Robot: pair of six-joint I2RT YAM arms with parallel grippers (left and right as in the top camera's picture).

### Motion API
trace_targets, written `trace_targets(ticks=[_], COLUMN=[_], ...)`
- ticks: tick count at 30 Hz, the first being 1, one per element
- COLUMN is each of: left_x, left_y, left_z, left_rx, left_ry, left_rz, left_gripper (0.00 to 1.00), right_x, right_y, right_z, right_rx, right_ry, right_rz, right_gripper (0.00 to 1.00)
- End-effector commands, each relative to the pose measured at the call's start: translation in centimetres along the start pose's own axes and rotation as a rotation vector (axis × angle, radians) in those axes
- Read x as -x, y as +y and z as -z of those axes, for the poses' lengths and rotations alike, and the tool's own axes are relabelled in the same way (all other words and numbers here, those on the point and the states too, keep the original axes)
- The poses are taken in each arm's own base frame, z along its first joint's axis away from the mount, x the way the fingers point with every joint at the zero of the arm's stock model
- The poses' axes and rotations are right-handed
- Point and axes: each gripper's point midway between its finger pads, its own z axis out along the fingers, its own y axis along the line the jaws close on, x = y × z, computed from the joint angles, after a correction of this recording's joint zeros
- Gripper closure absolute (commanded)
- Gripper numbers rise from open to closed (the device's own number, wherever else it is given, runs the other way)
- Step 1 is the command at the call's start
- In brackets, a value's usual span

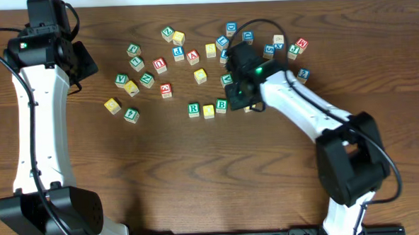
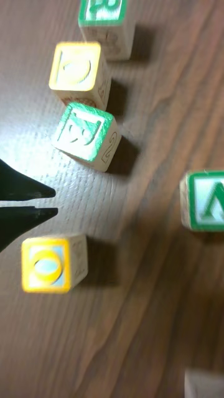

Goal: Spell out ROBOT

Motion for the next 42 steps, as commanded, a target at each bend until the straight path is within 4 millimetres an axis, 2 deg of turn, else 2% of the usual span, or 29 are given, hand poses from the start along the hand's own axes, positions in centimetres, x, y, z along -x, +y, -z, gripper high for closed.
trace_targets(ticks=[1, 7, 14, 21, 31, 42], left_x=[-0.1, -0.1, -0.1, -0.1, -0.1, -0.1], left_y=[-0.1, -0.1, -0.1, -0.1, -0.1, -0.1], left_z=[-0.5, -0.5, -0.5, -0.5, -0.5, -0.5], left_rx=[-0.002, -0.003, -0.002, -0.003, -0.002, -0.003], left_ry=[0.015, 0.015, 0.015, 0.015, 0.015, 0.015], left_rz=[0.000, 0.000, 0.000, 0.000, 0.000, 0.000], left_gripper=[0.43, 0.43, 0.43, 0.43, 0.43, 0.43], right_x=[1.4, -0.3, -2.3, -2.6, -2.9, -3.0], right_y=[-2.7, -6.0, -6.6, -6.3, -4.0, -1.9], right_z=[2.7, 1.4, -1.5, -3.1, -4.4, -4.7], right_rx=[-0.003, -0.046, -0.064, -0.063, -0.051, -0.027], right_ry=[-0.038, 0.030, 0.102, 0.109, 0.116, 0.108], right_rz=[-0.181, -0.268, -0.274, -0.264, -0.209, -0.227], right_gripper=[0.99, 0.99, 0.99, 0.99, 0.99, 0.99])
